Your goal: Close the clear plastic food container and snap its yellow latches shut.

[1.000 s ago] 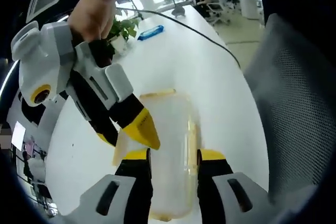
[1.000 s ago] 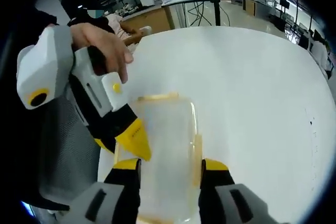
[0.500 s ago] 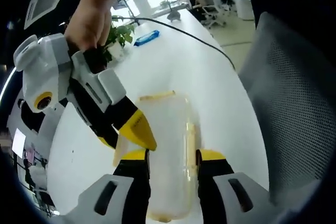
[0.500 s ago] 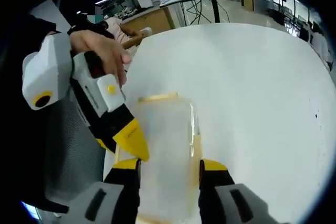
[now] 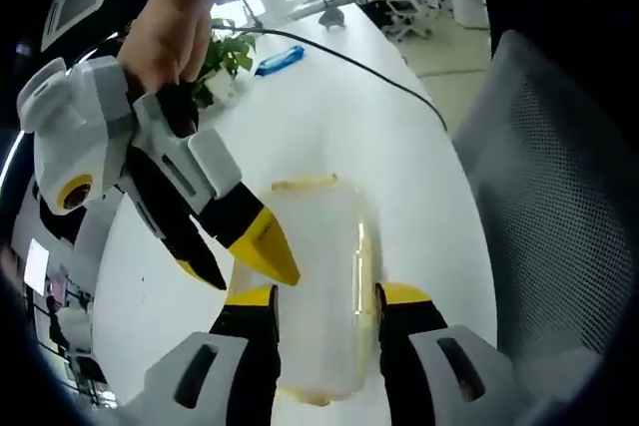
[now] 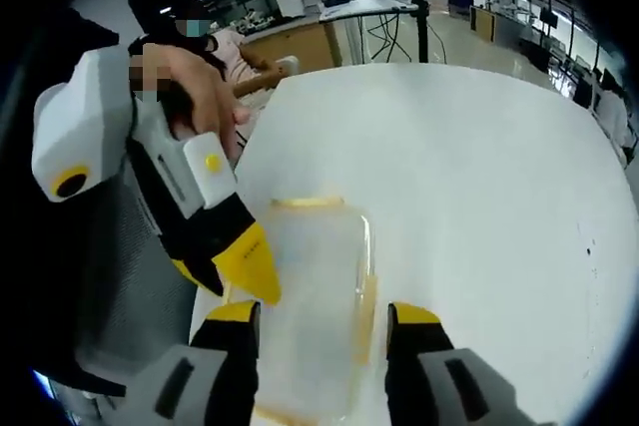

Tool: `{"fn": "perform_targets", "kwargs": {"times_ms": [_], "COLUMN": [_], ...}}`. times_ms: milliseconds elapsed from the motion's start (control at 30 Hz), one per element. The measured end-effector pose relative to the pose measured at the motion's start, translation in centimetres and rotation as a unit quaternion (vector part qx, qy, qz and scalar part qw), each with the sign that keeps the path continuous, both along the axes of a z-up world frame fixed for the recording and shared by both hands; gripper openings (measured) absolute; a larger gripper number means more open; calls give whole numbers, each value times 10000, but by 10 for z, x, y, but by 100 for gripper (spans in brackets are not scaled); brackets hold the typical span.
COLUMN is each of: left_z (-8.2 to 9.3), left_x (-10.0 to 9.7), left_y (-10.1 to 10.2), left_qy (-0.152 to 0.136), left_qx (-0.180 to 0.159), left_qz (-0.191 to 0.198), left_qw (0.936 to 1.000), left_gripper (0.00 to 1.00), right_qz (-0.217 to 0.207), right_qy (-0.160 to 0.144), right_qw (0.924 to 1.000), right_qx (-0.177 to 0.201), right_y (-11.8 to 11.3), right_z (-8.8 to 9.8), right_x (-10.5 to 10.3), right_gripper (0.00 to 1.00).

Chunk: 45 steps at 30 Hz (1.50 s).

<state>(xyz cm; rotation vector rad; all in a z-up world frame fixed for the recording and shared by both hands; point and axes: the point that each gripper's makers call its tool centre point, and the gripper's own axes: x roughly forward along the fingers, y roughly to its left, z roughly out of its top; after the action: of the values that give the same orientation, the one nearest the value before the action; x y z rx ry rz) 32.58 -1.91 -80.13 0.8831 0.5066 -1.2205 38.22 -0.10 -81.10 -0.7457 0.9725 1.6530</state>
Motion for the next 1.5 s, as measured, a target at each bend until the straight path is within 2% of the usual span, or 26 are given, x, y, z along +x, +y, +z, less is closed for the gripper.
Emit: {"fn": "perform_targets", "kwargs": {"times_ms": [67, 200, 300, 367, 633, 700, 967, 1133, 1200, 1400, 1500], "left_z": [0, -1, -6, -2, 3, 4, 2, 3, 4, 4, 5], "left_x": [0, -3, -2, -4, 11, 13, 30, 40, 42, 42, 44], "left_y": [0, 0, 6, 4, 9, 10, 14, 15, 15, 15, 17], "left_qy": [14, 263, 332, 488, 657, 665, 1068, 1138, 1128, 1105, 1057], "left_qx": [-8, -79, 178, 110, 211, 256, 320, 287, 305, 347, 335], "left_qz": [7, 42, -33, -61, 27, -42, 196, 329, 339, 319, 471], "left_qw": [10000, 9996, 9993, 9987, 9976, 9974, 9936, 9925, 9926, 9928, 9927], "left_gripper": [36, 36, 34, 33, 34, 34, 37, 37, 37, 37, 37], "right_qz": [22, 42, 56, 52, 186, 235, -63, -277, -355, -513, -670], "right_qy": [13, -24, -3, -31, -519, -808, -1087, -1187, -1125, -1157, -1150], "right_qw": [10000, 10000, 10000, 9999, 9982, 9962, 9932, 9909, 9914, 9904, 9890], "right_qx": [-37, -28, 3, 84, 257, 238, 419, 572, 574, 564, 647], "right_y": [-1, -1, 1, 4, 2, -3, -11, -10, -10, -12, -12], "right_z": [-1, -1, 1, 6, 15, 14, 17, 17, 16, 16, 17], "right_x": [-1, 0, -2, -3, -9, -7, -17, -25, -25, -20, -19], "right_gripper": [49, 49, 49, 49, 50, 50, 50, 50, 50, 50, 50]}}
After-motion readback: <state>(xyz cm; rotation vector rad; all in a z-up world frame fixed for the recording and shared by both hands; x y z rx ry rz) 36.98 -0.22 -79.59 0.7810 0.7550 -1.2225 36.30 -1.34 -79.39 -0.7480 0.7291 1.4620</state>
